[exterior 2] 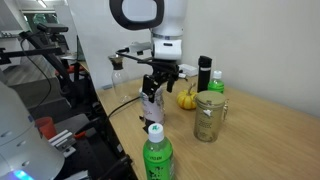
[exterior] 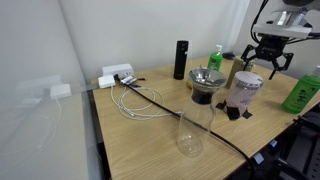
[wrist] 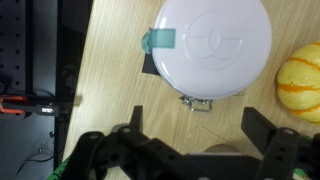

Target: Lift the lid of the white bowl

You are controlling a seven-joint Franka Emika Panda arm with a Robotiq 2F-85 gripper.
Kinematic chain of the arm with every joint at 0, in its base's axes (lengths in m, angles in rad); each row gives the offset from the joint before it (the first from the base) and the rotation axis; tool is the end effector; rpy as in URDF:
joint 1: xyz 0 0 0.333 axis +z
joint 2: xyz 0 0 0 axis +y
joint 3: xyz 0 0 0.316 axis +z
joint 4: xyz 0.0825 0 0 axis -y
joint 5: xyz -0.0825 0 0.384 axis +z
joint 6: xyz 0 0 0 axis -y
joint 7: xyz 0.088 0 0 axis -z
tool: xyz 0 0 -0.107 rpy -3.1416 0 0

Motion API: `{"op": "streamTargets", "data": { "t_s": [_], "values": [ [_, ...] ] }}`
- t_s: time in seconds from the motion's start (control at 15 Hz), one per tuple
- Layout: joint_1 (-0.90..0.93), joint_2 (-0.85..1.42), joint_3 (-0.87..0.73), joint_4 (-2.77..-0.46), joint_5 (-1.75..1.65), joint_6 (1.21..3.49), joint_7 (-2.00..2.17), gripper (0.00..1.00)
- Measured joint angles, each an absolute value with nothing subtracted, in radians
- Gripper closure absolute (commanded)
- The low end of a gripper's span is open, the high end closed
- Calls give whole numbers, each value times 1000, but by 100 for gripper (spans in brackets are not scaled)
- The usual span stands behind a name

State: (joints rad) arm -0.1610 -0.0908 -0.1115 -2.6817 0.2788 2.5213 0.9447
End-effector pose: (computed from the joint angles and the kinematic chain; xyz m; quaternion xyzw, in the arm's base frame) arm 0.3894 -0.1105 0.2578 -0.7457 0.6603 0.0603 0.0655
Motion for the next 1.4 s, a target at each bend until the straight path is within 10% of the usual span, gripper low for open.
{"op": "streamTargets", "data": {
  "t_s": [0.87, 1.4],
  "values": [
    [-150, -91, -110, -2690, 279, 2522, 945, 8],
    [-148, -91, -110, -2693, 279, 2525, 946, 70]
  ]
}}
